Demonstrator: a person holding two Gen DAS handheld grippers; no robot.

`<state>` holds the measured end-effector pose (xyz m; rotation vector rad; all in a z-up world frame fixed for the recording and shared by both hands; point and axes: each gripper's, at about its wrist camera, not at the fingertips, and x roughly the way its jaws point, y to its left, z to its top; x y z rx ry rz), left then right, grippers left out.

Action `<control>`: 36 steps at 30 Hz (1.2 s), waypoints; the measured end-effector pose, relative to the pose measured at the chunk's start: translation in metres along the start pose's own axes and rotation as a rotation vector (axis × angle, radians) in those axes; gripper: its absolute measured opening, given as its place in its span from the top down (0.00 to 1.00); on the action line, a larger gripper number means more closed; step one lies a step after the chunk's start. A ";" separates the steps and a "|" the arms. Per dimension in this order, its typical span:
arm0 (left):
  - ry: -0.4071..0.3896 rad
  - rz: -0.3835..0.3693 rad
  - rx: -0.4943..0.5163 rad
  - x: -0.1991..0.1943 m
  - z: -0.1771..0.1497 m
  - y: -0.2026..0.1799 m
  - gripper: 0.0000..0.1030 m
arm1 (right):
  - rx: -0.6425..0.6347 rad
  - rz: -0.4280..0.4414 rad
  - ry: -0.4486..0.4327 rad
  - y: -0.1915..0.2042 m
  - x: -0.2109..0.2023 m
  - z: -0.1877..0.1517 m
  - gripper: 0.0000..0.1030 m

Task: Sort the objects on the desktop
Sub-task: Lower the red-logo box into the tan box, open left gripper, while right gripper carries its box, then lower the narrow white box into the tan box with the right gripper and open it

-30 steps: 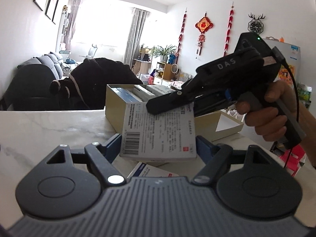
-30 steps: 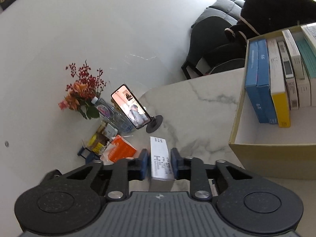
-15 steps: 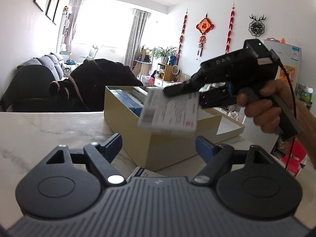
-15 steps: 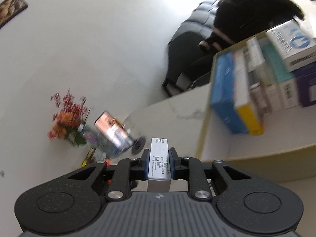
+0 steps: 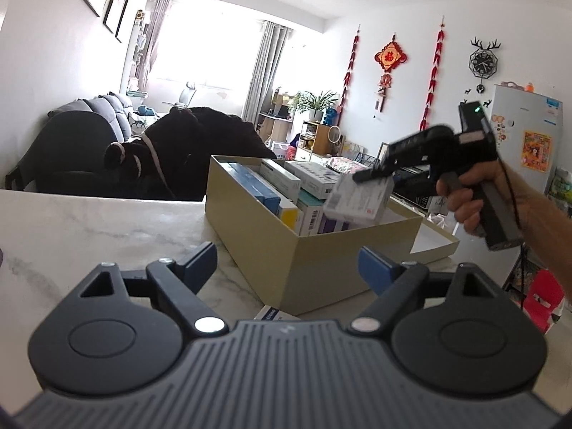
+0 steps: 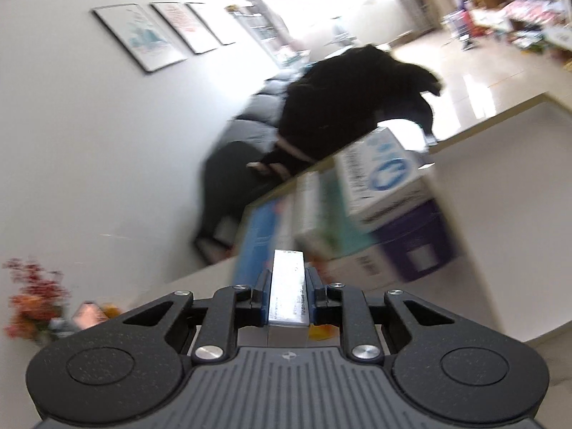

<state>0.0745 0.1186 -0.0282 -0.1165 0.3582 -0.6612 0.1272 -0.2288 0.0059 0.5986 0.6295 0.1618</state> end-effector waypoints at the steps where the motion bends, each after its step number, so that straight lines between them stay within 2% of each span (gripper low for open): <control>1: 0.001 0.001 -0.002 0.001 0.000 0.000 0.16 | -0.002 -0.033 0.001 -0.004 0.004 -0.001 0.79; 6: 0.013 0.007 -0.014 0.005 -0.002 0.004 0.15 | -0.005 -0.178 0.031 -0.018 0.027 -0.005 0.79; 12: 0.021 0.010 -0.028 0.005 -0.004 0.007 0.15 | -0.046 -0.309 0.036 -0.020 0.045 -0.009 0.78; 18: 0.025 0.012 -0.033 0.002 -0.006 0.009 0.15 | -0.093 -0.397 0.044 -0.014 0.061 -0.009 0.78; 28: 0.023 0.020 -0.042 -0.006 -0.007 0.009 0.15 | -0.099 -0.455 0.062 -0.009 0.077 -0.002 0.78; 36: 0.036 0.020 -0.042 -0.009 -0.005 0.008 0.15 | -0.116 -0.456 0.101 -0.011 0.083 -0.002 0.78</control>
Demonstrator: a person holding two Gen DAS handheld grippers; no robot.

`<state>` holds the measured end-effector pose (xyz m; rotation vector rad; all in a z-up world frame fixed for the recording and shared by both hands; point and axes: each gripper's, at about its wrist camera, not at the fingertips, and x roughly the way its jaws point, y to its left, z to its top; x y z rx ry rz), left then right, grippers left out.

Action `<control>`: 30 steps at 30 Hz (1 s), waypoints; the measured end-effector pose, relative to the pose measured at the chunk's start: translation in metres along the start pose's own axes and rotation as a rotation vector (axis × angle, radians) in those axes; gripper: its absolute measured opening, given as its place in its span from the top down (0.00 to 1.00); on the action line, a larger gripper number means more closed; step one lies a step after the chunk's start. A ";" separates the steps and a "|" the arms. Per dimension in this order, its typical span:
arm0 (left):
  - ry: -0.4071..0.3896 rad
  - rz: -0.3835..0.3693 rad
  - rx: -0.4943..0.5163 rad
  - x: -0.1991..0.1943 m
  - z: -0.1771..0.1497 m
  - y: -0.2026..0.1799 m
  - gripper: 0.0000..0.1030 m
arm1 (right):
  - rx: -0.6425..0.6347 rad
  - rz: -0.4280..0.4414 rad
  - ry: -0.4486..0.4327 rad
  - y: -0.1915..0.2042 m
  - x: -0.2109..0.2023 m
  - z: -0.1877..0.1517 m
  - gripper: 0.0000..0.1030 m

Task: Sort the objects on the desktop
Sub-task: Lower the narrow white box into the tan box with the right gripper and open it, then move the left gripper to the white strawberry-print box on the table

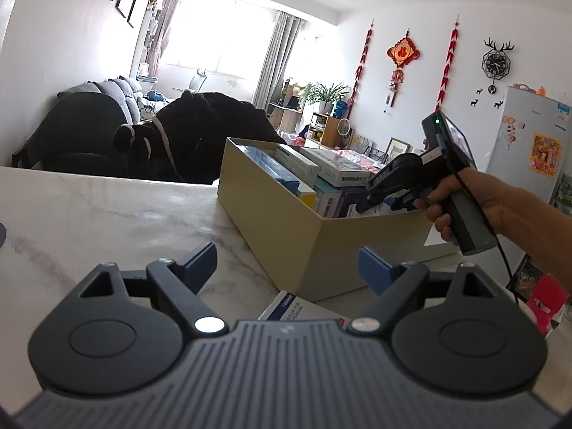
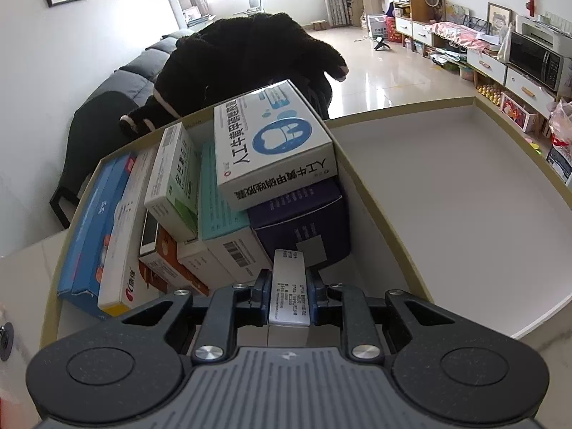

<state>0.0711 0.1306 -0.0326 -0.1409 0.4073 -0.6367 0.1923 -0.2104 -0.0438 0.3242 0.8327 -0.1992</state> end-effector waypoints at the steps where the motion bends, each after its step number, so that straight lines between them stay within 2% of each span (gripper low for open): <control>1: 0.002 0.000 0.001 0.000 0.000 0.000 0.15 | -0.004 0.002 0.005 0.000 0.000 0.000 0.78; 13: 0.015 -0.005 0.000 0.005 -0.003 0.002 0.14 | -0.096 0.007 0.018 0.001 -0.009 0.006 0.77; 16: 0.022 -0.006 -0.001 0.008 -0.005 0.003 0.14 | -0.117 0.029 0.018 -0.001 -0.014 0.010 0.76; 19: 0.026 -0.008 -0.007 0.011 -0.006 0.004 0.14 | -0.160 0.060 0.025 0.001 -0.019 0.012 0.79; 22: 0.044 -0.015 -0.005 0.015 -0.007 0.002 0.14 | -0.216 0.086 0.050 0.009 -0.021 0.010 0.79; 24: 0.058 -0.019 0.005 0.018 -0.008 -0.001 0.13 | -0.242 0.098 0.084 0.015 -0.018 0.008 0.75; 27: 0.082 -0.024 0.019 0.022 -0.009 -0.005 0.13 | -0.250 0.112 0.105 0.022 -0.016 0.006 0.71; 30: 0.128 -0.040 0.037 0.028 -0.011 -0.008 0.13 | -0.253 0.124 0.108 0.027 -0.016 0.004 0.71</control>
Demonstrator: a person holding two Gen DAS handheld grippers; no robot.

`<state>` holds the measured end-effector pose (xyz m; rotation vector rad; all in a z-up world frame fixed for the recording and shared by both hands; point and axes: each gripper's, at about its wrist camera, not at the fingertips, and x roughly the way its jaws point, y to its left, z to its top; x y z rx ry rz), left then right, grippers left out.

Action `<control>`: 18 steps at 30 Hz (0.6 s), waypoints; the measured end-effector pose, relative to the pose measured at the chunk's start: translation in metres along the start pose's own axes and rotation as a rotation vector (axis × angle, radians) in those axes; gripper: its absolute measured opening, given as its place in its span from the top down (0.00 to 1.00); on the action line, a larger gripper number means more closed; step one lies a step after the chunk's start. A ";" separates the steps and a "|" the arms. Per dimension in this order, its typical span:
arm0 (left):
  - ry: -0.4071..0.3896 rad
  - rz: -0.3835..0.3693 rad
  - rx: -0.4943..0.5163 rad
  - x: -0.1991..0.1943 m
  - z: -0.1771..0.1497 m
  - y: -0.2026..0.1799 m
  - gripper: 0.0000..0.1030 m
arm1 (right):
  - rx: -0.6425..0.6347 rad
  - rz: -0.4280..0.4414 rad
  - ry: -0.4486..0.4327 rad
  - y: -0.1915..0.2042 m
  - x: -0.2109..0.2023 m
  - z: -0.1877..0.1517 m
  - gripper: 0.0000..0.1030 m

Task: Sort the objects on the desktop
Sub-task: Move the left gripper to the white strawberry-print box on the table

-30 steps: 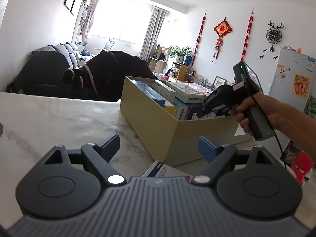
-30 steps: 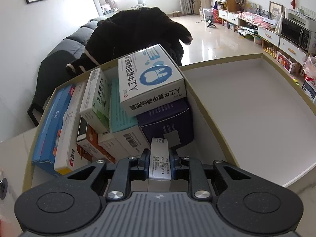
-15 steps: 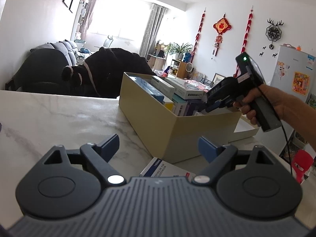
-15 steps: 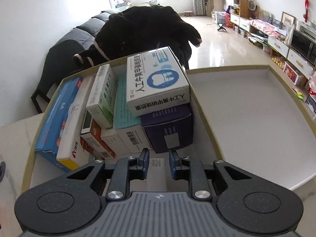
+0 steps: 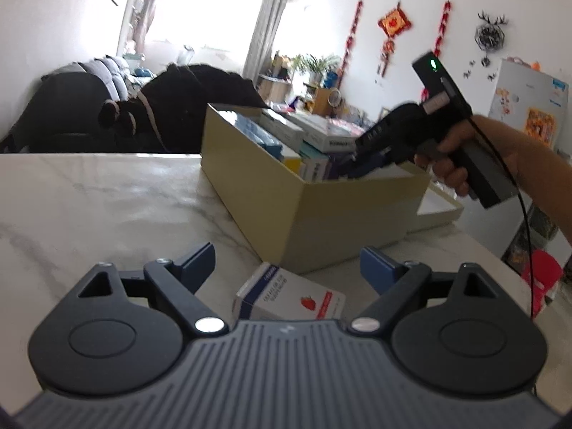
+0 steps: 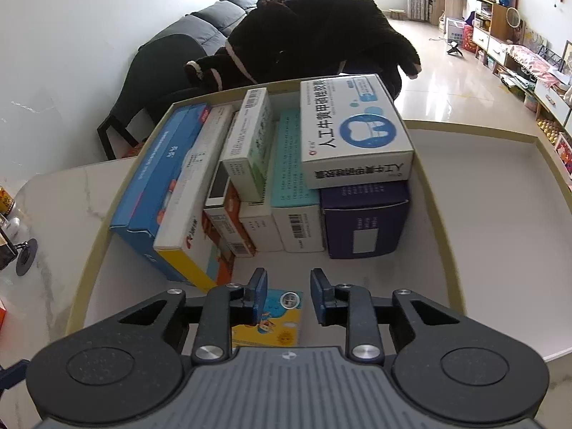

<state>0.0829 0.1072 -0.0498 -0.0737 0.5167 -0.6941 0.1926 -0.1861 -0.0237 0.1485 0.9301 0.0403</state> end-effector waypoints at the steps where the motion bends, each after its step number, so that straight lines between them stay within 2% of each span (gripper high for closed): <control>1: 0.019 -0.006 0.011 0.003 -0.001 -0.001 0.13 | -0.004 0.002 0.001 0.001 0.000 0.000 0.71; 10: 0.146 -0.033 0.095 0.037 -0.006 -0.006 0.07 | -0.008 0.027 -0.023 -0.002 -0.010 -0.007 0.54; 18: 0.230 0.007 0.165 0.063 -0.015 -0.009 0.02 | -0.034 0.093 -0.085 0.002 -0.035 -0.021 0.32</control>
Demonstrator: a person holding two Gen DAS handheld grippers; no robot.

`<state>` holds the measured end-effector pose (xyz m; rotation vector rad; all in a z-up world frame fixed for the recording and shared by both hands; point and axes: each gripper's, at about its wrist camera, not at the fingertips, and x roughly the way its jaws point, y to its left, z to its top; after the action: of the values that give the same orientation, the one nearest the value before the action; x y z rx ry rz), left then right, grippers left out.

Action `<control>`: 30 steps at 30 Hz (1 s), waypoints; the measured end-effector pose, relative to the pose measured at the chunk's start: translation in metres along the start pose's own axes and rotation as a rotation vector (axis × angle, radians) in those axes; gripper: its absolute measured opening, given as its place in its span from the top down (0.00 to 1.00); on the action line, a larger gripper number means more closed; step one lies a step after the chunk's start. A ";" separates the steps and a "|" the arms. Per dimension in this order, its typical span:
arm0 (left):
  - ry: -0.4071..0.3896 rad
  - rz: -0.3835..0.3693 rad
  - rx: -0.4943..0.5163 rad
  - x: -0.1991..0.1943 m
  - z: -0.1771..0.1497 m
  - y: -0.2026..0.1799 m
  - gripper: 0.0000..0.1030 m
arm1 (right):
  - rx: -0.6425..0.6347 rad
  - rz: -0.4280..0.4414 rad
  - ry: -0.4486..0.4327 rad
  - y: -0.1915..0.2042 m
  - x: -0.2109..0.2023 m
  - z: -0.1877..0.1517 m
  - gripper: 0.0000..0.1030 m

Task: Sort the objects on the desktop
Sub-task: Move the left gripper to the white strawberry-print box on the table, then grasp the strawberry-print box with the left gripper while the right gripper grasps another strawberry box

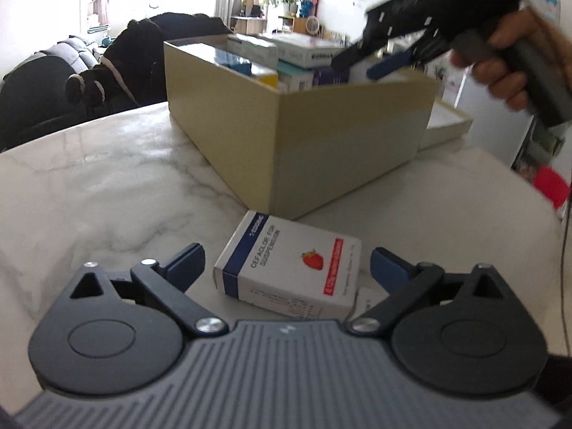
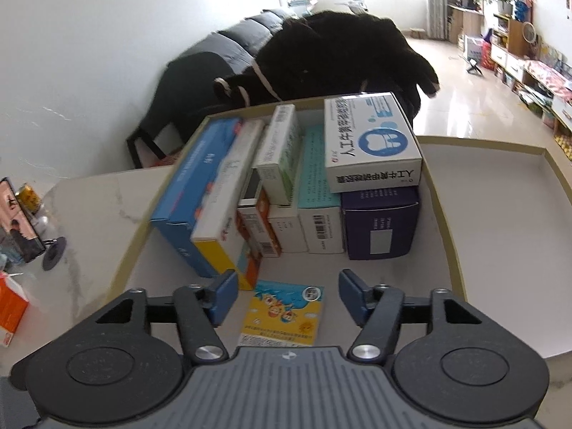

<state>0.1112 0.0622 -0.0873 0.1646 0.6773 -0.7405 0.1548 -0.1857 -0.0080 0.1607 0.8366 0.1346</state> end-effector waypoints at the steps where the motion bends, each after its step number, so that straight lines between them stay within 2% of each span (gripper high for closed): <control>1: 0.006 0.007 0.012 0.002 0.000 -0.001 0.02 | -0.006 0.010 -0.008 0.001 -0.004 -0.002 0.31; 6: 0.006 0.024 0.056 0.007 -0.003 -0.006 0.04 | -0.015 0.075 -0.048 0.008 -0.022 -0.014 0.25; 9: -0.005 0.009 0.044 0.006 -0.005 -0.004 0.09 | -0.015 0.116 -0.074 0.011 -0.033 -0.025 0.22; 13: -0.032 0.000 0.041 0.003 -0.008 -0.002 0.11 | -0.007 0.177 -0.107 0.013 -0.045 -0.042 0.21; 16: -0.051 -0.006 0.029 0.001 -0.011 -0.001 0.12 | -0.028 0.183 -0.163 0.018 -0.054 -0.053 0.19; 18: -0.062 -0.013 0.017 0.000 -0.012 0.001 0.12 | -0.044 0.157 -0.200 0.023 -0.062 -0.059 0.19; 20: -0.080 -0.015 0.009 -0.003 -0.012 0.002 0.12 | -0.111 0.146 -0.227 0.032 -0.070 -0.061 0.19; 24: -0.138 -0.033 -0.015 -0.016 -0.010 0.006 0.12 | -0.146 0.192 -0.216 0.040 -0.079 -0.061 0.19; 30: -0.224 -0.058 -0.017 -0.041 -0.004 0.004 0.12 | -0.101 0.304 -0.195 0.041 -0.086 -0.063 0.19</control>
<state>0.0893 0.0899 -0.0649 0.0452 0.4761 -0.7946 0.0488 -0.1555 0.0208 0.2025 0.6059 0.4394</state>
